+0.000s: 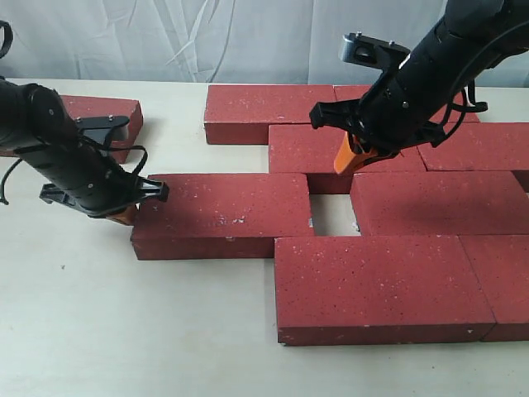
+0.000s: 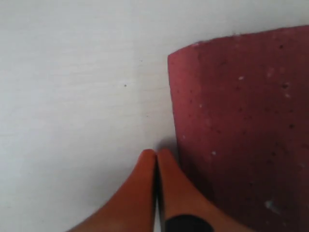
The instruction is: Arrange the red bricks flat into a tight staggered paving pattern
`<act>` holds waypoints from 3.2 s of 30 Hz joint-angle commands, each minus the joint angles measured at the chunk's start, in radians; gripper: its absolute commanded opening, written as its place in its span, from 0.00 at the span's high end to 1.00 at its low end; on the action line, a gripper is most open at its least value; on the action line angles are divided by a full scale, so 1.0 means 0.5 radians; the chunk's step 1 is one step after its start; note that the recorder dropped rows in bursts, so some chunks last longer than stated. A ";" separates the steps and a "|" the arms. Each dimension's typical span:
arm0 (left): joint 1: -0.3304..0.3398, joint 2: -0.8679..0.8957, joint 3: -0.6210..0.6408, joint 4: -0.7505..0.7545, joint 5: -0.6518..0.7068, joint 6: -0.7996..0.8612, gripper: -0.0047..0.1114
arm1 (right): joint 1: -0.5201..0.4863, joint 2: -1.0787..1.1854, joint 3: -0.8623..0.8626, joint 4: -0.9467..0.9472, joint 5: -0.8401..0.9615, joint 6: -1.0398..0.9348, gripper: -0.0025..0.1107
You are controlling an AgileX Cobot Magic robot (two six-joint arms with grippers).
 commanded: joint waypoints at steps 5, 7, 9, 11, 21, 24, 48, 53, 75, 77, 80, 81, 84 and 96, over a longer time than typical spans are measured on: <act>-0.011 0.080 -0.042 -0.211 -0.033 0.146 0.96 | -0.013 -0.018 -0.006 0.004 0.000 -0.023 0.98; -0.011 0.080 -0.051 -0.367 -0.027 0.281 0.96 | -0.013 -0.018 -0.006 0.004 0.000 -0.023 0.98; -0.011 0.080 -0.051 -0.469 -0.027 0.371 0.96 | -0.013 -0.018 -0.006 0.005 0.000 -0.027 0.98; -0.011 0.080 -0.051 -0.535 -0.027 0.423 0.96 | -0.013 -0.018 -0.006 0.005 0.000 -0.031 0.98; -0.015 0.080 -0.051 -0.638 -0.024 0.476 0.96 | -0.013 -0.018 -0.006 0.005 0.000 -0.037 0.98; -0.047 0.080 -0.051 -0.656 -0.024 0.481 0.96 | -0.013 -0.018 -0.006 0.005 0.000 -0.037 0.98; -0.127 0.080 -0.051 -0.892 -0.090 0.632 0.96 | -0.013 -0.018 -0.006 0.013 0.000 -0.036 0.98; -0.122 0.080 -0.051 -0.794 -0.059 0.617 0.96 | -0.013 -0.018 -0.006 0.016 0.000 -0.041 0.98; -0.166 0.081 -0.110 -0.644 0.023 0.431 0.96 | -0.013 -0.018 -0.006 0.016 -0.015 -0.041 0.98; -0.194 0.085 -0.110 -0.652 0.002 0.455 0.96 | -0.013 -0.018 -0.006 0.016 -0.010 -0.041 0.98; -0.246 0.085 -0.110 -0.660 -0.016 0.472 0.96 | -0.013 -0.018 -0.006 0.016 -0.010 -0.041 0.98; -0.263 0.085 -0.110 -0.674 -0.024 0.496 0.96 | -0.013 -0.018 -0.006 0.016 -0.010 -0.041 0.98; -0.290 0.085 -0.110 -0.789 -0.024 0.625 0.96 | -0.013 -0.018 -0.006 0.016 -0.006 -0.041 0.98; 0.052 0.064 -0.111 -0.725 0.066 0.608 0.96 | -0.013 -0.018 -0.006 0.016 -0.007 -0.049 0.98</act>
